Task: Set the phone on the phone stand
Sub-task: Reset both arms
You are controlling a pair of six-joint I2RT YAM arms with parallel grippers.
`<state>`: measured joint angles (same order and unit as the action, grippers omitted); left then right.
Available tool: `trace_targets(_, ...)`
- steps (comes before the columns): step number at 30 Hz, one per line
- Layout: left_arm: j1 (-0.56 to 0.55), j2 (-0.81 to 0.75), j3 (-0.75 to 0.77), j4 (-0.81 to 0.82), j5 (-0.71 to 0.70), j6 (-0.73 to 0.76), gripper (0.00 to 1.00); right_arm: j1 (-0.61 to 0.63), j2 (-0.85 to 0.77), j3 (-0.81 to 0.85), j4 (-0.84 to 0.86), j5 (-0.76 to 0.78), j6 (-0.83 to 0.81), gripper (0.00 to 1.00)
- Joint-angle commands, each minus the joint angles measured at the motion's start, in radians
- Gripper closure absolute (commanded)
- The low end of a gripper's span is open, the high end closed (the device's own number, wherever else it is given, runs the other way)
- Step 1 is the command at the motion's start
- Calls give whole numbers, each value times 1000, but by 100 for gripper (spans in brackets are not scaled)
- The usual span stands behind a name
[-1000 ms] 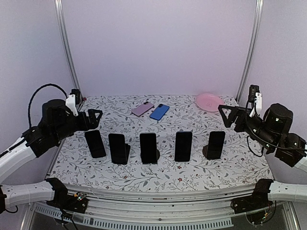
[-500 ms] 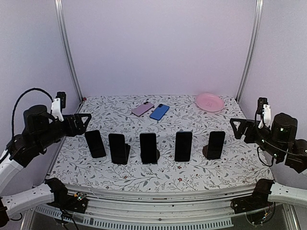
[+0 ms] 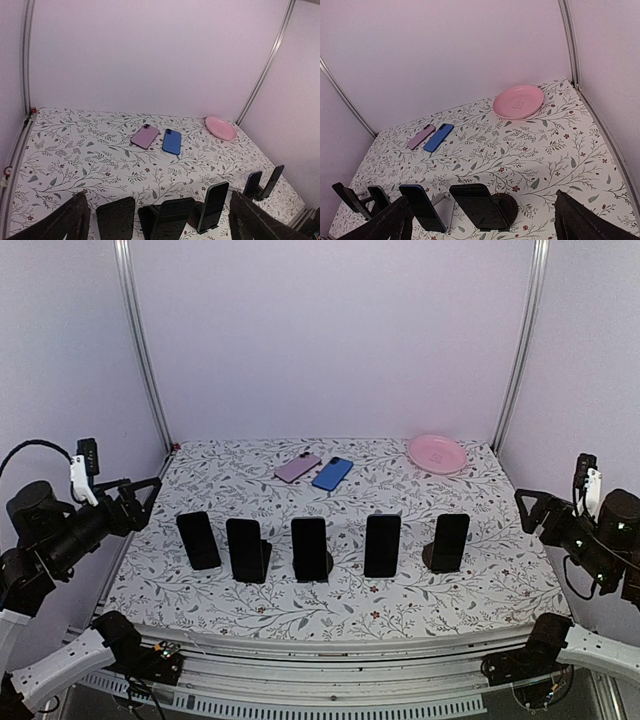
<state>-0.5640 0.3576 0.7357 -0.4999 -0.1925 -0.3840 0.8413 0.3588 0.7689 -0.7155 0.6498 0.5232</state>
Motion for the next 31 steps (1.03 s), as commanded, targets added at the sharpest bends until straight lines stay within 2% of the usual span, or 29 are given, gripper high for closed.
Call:
trace_targets(1,-5,-47,-24,10,-2,23,3,-3,-88,-31,12,17,-28,1)
trace_targets(18,-5,-38,-36,41,67,40,3,-2,-56,-34,12,12,-14,1)
trace_targets(31,-5,-52,-36,41,59,31,3,-3,-41,-31,22,-9,-21,1)
